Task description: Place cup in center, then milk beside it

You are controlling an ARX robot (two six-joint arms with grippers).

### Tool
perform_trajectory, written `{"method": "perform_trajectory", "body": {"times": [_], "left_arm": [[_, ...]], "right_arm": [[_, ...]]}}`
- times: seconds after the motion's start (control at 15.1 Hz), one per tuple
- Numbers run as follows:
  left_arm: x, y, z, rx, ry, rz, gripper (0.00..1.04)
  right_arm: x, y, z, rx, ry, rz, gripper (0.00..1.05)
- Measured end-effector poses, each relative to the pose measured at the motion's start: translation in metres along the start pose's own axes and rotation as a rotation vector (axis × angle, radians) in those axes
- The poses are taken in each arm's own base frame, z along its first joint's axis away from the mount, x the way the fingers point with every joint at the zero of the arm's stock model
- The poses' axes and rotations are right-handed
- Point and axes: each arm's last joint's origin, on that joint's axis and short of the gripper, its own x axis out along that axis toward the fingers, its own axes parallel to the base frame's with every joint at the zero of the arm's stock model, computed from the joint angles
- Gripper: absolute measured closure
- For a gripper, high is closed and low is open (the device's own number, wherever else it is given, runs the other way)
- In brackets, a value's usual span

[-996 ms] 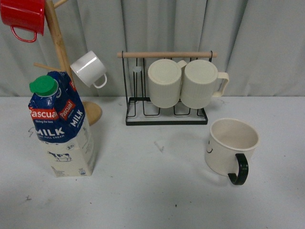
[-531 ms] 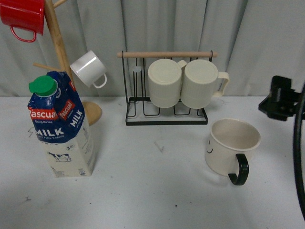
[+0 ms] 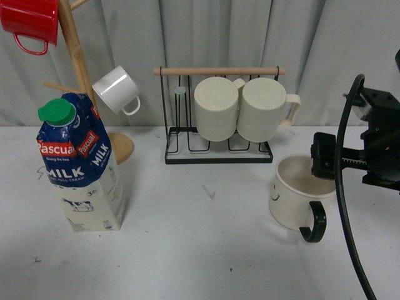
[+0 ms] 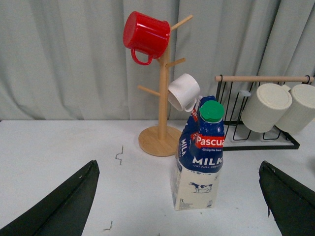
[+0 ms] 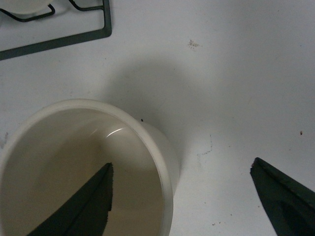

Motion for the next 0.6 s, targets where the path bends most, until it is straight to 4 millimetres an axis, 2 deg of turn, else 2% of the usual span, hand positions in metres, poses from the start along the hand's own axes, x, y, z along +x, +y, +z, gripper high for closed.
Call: {"method": "perform_trajectory", "body": {"times": [0.13, 0.46, 0.53, 0.6], "left_arm": [[0.0000, 0.0000, 0.0000, 0.000, 0.000, 0.000, 0.07], [0.0000, 0.0000, 0.0000, 0.000, 0.000, 0.000, 0.07], [0.0000, 0.0000, 0.0000, 0.000, 0.000, 0.000, 0.07], [0.0000, 0.0000, 0.0000, 0.000, 0.000, 0.000, 0.07]], "right_arm": [[0.0070, 0.0004, -0.0044, 0.004, 0.020, -0.006, 0.37], [0.0081, 0.0002, -0.0041, 0.008, 0.010, -0.015, 0.93], [0.0072, 0.0001, -0.0037, 0.014, 0.010, -0.013, 1.01], [0.0049, 0.0004, -0.0030, 0.016, 0.013, -0.014, 1.01]]}}
